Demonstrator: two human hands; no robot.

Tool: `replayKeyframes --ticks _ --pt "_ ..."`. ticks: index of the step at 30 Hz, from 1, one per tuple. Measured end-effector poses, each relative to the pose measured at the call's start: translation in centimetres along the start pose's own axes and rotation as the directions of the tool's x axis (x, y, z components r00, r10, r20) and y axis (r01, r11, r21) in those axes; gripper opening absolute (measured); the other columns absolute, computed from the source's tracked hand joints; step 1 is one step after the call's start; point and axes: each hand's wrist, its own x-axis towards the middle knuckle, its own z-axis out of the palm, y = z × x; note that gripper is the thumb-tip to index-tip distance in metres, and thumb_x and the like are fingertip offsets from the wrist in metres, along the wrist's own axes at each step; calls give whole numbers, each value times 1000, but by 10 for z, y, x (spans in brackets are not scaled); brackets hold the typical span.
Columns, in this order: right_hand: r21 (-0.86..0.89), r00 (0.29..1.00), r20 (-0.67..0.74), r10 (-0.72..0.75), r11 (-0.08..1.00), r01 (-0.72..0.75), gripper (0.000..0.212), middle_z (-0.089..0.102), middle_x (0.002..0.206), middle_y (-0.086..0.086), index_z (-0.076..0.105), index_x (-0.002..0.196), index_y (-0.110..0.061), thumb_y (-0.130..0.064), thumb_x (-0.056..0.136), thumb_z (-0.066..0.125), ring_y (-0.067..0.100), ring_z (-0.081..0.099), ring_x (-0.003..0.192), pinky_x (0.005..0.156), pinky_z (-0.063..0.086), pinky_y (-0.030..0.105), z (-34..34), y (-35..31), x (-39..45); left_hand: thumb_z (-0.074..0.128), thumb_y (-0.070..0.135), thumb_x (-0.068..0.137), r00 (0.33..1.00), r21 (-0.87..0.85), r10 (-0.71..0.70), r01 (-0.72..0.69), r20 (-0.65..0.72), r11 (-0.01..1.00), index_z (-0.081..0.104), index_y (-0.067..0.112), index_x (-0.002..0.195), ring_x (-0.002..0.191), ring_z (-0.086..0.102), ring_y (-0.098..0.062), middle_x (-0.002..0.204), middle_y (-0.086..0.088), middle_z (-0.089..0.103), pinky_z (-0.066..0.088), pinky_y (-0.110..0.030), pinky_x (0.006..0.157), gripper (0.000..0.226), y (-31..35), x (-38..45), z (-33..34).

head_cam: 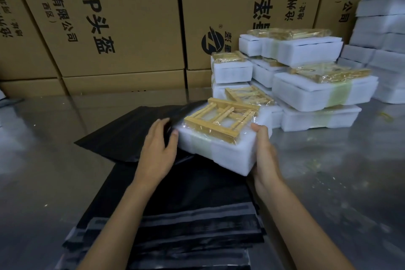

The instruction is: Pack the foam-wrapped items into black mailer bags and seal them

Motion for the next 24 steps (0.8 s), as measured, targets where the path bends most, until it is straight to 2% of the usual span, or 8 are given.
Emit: replayKeyframes --ticks 2,6,8,11,16,19,21,24 --pt "21 998 56 6 1000 -8 63 78 103 -2 71 114 -23 -62 64 69 21 74 97 93 58 47 1 3 0 60 23 95 997 143 -57 64 -54 988 29 17 152 144 21 -30 156 -12 25 26 -43 116 65 -9 -6 4" --pt "51 988 152 -5 999 -3 55 76 113 -6 69 122 -28 -57 77 67 16 71 107 91 57 39 2 8 -5 66 23 89 957 352 -28 133 -288 927 40 13 137 106 47 -33 120 -17 47 43 -44 87 55 -8 -8 -3" --pt "70 985 170 -2 998 -10 49 76 113 -6 69 122 -26 -54 82 66 15 71 107 90 57 37 3 8 -5 62 25 92 958 286 -99 178 -269 942 39 18 127 83 51 -28 104 -12 57 43 -41 69 42 -9 -9 -6" --pt "78 981 192 8 997 -23 50 75 115 -5 67 125 -25 -53 83 68 16 71 108 90 58 39 5 7 -6 59 26 95 972 196 -175 204 -157 959 37 24 124 74 48 -22 92 -3 56 39 -36 67 36 -5 -14 0" --pt "55 980 197 -36 998 26 50 76 111 -7 64 126 -25 -48 82 73 12 73 101 75 61 32 8 6 -8 61 10 91 995 -143 -34 20 -98 990 46 19 105 50 52 -5 59 6 51 49 -34 51 22 16 -23 22" --pt "14 973 221 -69 998 67 62 76 113 -5 61 129 -26 -49 75 79 15 73 103 77 61 35 9 5 -6 59 9 89 987 -193 -29 -2 -160 981 44 23 97 48 54 -7 55 7 50 50 -32 48 22 20 -22 20" --pt "-26 978 193 -78 996 84 73 76 112 -6 57 125 -27 -54 62 82 16 73 101 86 60 41 9 6 -3 60 15 87 961 -117 -46 14 -274 993 45 23 93 50 54 -8 57 8 53 40 -30 46 18 18 -17 12" --pt "-79 980 181 -88 992 103 67 77 105 -9 57 115 -28 -57 59 78 16 73 100 97 55 47 8 7 -1 60 25 88 919 -9 -51 51 -390 999 45 19 99 68 57 -20 79 1 59 37 -34 57 19 18 -10 -1"
